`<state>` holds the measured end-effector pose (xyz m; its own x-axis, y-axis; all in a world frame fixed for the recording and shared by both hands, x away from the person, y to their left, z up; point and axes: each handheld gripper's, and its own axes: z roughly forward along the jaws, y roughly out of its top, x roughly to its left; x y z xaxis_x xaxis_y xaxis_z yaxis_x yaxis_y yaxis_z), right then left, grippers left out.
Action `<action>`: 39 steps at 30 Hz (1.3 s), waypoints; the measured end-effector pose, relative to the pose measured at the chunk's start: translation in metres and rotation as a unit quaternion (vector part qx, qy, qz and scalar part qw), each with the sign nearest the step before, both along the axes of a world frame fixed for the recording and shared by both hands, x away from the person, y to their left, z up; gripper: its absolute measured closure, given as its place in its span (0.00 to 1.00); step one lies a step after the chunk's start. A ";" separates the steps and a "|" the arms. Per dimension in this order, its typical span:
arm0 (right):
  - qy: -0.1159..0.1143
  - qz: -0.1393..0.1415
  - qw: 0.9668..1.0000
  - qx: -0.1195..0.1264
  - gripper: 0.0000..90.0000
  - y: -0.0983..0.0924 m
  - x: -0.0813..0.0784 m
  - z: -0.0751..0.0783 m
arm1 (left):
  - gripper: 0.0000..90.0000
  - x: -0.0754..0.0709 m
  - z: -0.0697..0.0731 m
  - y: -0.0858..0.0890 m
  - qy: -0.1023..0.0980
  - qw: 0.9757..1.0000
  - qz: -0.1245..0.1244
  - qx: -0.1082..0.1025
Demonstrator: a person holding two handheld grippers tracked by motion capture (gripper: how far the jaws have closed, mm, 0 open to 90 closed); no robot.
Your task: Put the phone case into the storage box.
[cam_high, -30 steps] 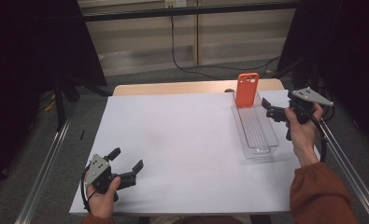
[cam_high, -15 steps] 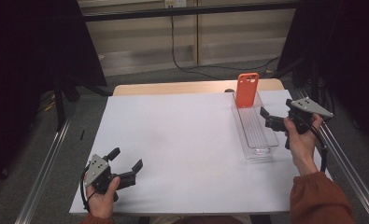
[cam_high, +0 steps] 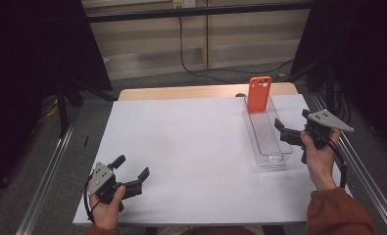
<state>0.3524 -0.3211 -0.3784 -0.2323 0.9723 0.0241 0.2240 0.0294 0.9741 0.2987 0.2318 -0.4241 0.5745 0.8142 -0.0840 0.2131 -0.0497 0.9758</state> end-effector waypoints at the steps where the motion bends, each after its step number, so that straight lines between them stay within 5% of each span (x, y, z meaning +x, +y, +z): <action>1: -0.002 0.000 1.000 0.002 0.00 0.000 -0.001 0.000 | 0.04 0.000 0.000 0.000 0.000 1.000 0.000 0.001; 39: -0.021 0.014 1.000 -0.003 0.00 0.016 -0.062 -0.026 | 0.04 -0.008 0.002 0.003 -0.008 1.000 0.012 0.005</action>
<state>0.2904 -0.3052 -0.4040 -0.2601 0.9656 0.0069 0.1816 0.0419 0.9825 0.2908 0.2346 -0.4217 0.5563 0.8283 -0.0666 0.1983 -0.0545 0.9786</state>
